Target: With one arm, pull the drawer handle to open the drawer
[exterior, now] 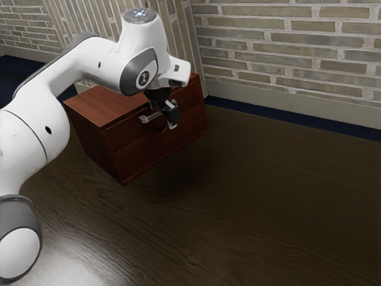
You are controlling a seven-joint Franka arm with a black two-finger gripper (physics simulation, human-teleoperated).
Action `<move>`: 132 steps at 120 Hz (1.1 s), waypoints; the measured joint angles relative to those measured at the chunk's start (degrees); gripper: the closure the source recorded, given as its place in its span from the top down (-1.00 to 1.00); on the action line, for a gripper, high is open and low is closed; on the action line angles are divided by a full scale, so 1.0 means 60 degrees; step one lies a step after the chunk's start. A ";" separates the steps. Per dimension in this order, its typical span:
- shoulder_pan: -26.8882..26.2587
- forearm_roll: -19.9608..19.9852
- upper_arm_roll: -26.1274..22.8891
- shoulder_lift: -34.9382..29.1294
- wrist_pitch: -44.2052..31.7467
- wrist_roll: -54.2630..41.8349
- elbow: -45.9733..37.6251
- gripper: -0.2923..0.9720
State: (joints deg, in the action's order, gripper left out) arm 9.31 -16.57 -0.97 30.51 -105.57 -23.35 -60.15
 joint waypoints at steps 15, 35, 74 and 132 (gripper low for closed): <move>0.0008 -0.0103 0.0012 0.0011 0.0084 0.0023 0.0002 0.49; 0.0047 -0.0274 0.0005 0.0018 0.0198 0.0049 -0.0002 0.45; 0.0052 -0.0312 0.0000 0.0015 0.0349 0.0150 -0.0012 0.19; 0.0092 0.0606 -0.0083 -0.0050 0.0509 0.0422 -0.0014 0.11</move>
State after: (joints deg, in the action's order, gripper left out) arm 9.86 -12.93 -1.46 30.21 -102.51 -20.81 -60.23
